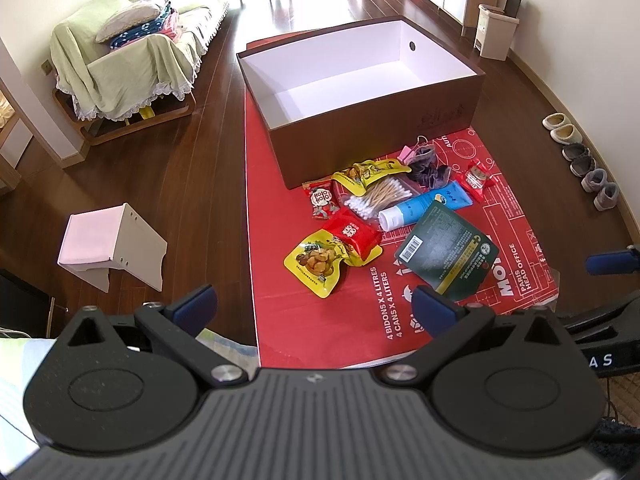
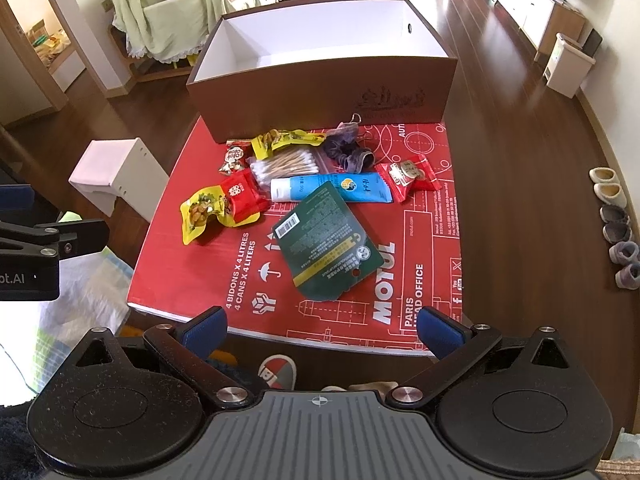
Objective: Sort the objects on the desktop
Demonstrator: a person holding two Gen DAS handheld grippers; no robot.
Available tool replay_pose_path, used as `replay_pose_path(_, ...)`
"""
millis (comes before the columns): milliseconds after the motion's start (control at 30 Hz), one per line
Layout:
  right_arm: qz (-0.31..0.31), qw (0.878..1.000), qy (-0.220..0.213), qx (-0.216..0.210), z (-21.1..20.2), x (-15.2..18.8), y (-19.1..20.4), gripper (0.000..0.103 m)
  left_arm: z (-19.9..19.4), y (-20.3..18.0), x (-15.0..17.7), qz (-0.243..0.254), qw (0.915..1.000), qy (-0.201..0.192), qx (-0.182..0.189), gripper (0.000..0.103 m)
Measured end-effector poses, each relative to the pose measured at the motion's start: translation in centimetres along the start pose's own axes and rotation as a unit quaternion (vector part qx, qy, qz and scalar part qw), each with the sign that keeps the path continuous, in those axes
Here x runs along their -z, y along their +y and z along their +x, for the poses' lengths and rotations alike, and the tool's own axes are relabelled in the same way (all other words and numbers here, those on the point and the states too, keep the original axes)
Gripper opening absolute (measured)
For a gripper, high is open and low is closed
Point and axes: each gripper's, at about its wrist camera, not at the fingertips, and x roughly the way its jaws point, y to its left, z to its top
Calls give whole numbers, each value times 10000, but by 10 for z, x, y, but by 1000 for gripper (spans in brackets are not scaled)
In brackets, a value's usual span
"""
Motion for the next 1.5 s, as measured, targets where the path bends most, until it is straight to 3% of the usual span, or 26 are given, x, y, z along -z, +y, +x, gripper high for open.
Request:
replay_pose_path(867, -86, 10000, 0, 13, 5, -7, 6, 103, 3, 2, 1, -10, 10000, 65, 15, 102)
replay_pose_path(1500, -143, 9996, -134, -215, 10, -10, 1, 103, 7, 3, 0, 32, 9999, 93, -65, 102)
